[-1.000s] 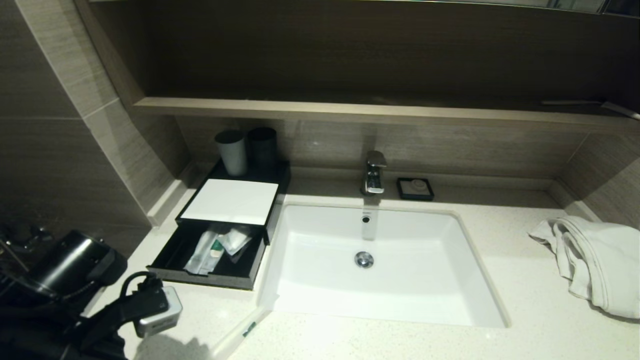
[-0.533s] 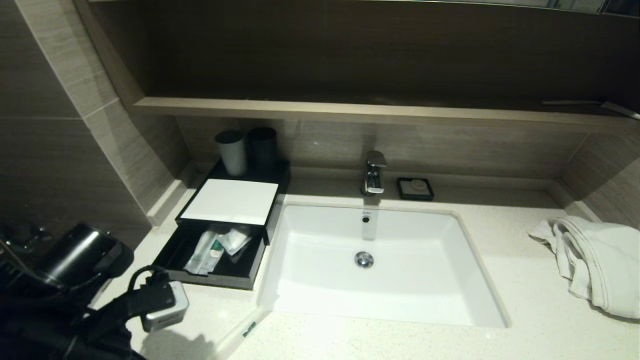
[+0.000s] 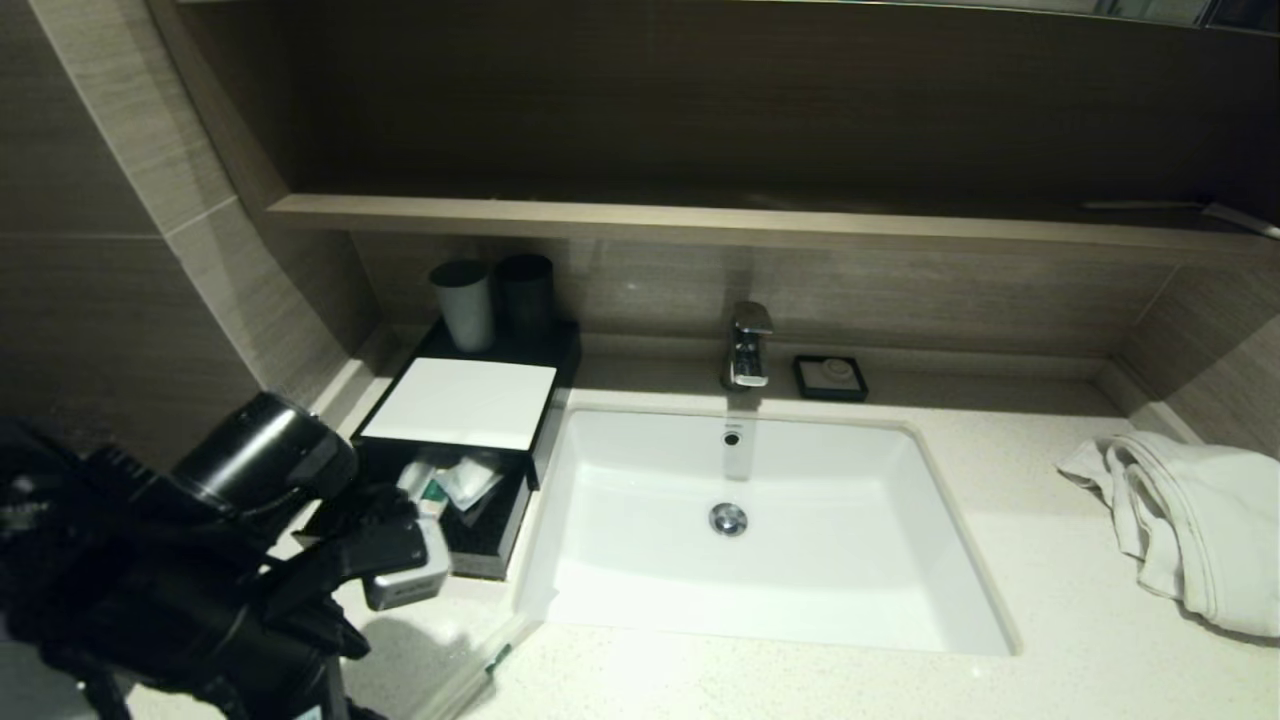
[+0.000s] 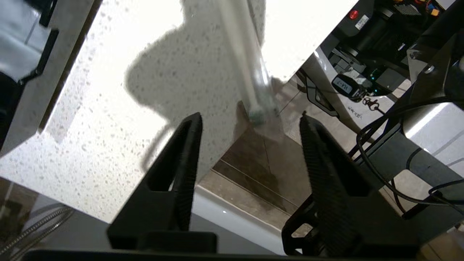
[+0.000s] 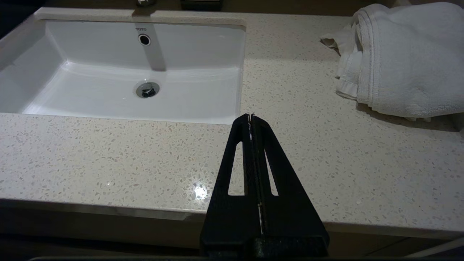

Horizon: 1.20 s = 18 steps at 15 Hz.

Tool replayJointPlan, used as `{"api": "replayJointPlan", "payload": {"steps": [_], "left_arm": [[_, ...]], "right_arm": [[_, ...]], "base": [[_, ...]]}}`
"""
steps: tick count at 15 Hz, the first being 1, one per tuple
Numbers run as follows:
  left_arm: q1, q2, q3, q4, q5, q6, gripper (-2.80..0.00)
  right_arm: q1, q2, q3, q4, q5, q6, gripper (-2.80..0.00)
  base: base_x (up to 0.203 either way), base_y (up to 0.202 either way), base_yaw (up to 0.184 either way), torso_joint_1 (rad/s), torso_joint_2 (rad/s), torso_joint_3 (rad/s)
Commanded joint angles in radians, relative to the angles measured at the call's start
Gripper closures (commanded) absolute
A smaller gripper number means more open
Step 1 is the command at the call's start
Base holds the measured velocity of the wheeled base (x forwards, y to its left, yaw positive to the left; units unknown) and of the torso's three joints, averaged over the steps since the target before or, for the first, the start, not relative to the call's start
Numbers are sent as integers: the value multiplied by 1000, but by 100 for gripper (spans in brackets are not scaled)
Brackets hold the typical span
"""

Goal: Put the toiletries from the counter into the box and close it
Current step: Pick up the bathroom toiletry

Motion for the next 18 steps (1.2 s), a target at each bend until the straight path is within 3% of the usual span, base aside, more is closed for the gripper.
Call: {"api": "replayJointPlan", "payload": {"steps": [1, 5, 9, 12, 18], "left_arm": [[-21, 57, -34, 5, 0, 2, -280], [-54, 125, -119, 78, 6, -7, -280], [-146, 190, -203, 149, 19, -112, -280], [-188, 231, -246, 227, 72, -139, -280], [-251, 303, -264, 247, 110, -194, -280]], "right_arm": [[0, 0, 0, 0, 1, 0, 0], [0, 0, 0, 0, 0, 0, 0], [0, 0, 0, 0, 0, 0, 0], [0, 0, 0, 0, 0, 0, 0], [-1, 0, 0, 0, 1, 0, 0]], "base": [[0, 0, 0, 0, 0, 0], [0, 0, 0, 0, 0, 0], [0, 0, 0, 0, 0, 0], [0, 0, 0, 0, 0, 0], [0, 0, 0, 0, 0, 0]]}}
